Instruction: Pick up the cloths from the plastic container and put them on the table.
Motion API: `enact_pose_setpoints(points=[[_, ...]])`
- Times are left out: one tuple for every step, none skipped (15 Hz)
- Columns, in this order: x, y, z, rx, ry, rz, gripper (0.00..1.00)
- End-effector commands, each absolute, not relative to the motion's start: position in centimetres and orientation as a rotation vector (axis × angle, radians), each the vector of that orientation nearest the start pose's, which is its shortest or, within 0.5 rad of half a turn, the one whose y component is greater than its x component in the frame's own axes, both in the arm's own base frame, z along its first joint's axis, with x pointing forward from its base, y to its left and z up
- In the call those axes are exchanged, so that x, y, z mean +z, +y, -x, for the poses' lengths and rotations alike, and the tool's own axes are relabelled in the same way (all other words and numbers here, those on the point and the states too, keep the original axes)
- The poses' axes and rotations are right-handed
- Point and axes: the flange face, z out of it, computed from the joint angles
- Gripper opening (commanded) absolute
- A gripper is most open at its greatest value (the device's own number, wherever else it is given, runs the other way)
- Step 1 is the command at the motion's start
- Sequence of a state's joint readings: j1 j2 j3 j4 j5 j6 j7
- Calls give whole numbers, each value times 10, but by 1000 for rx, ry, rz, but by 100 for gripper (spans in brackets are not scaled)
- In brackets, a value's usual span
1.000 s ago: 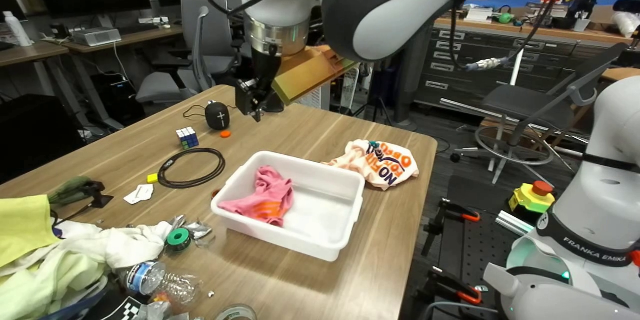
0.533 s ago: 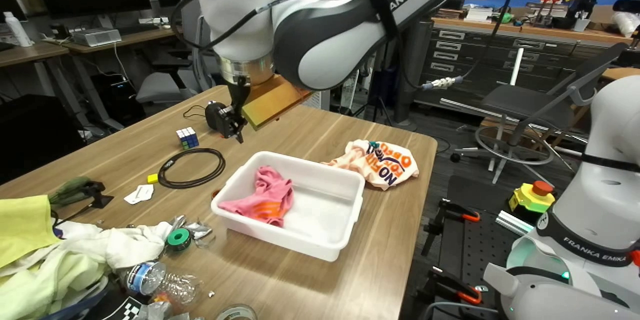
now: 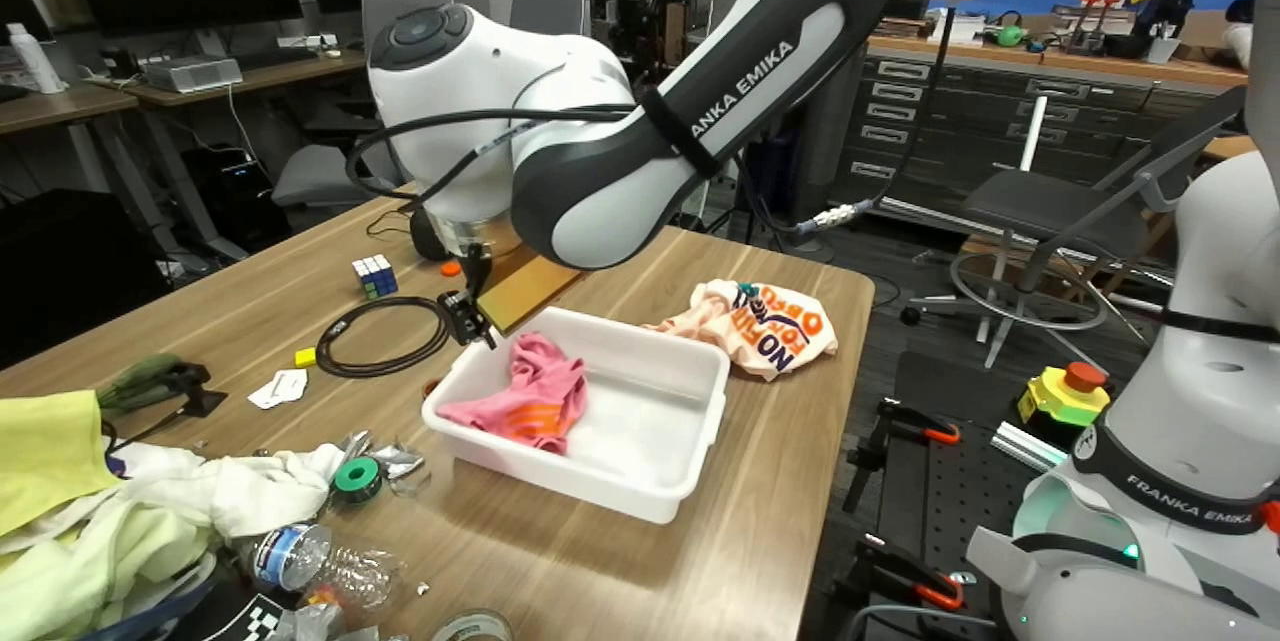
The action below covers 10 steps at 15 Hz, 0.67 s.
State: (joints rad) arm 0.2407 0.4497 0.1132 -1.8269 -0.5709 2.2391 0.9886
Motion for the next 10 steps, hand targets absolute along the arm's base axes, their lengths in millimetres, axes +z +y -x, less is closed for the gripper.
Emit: enact_pose_setpoints(points=[[268, 202, -626, -334, 459, 3402, 100], [261, 199, -628, -323, 460, 3402, 100], [254, 196, -630, -324, 457, 3407, 100], [249, 192, -632, -324, 459, 3406, 100], [244, 188, -634, -329, 456, 3400, 100], [239, 185, -636, -338, 453, 3396, 100], [235, 182, -639, -357, 428, 3388, 100], [230, 179, -641, -377, 398, 3379, 100], [227, 177, -643, -403, 366, 3378, 100], [223, 174, -645, -421, 324, 3373, 100]])
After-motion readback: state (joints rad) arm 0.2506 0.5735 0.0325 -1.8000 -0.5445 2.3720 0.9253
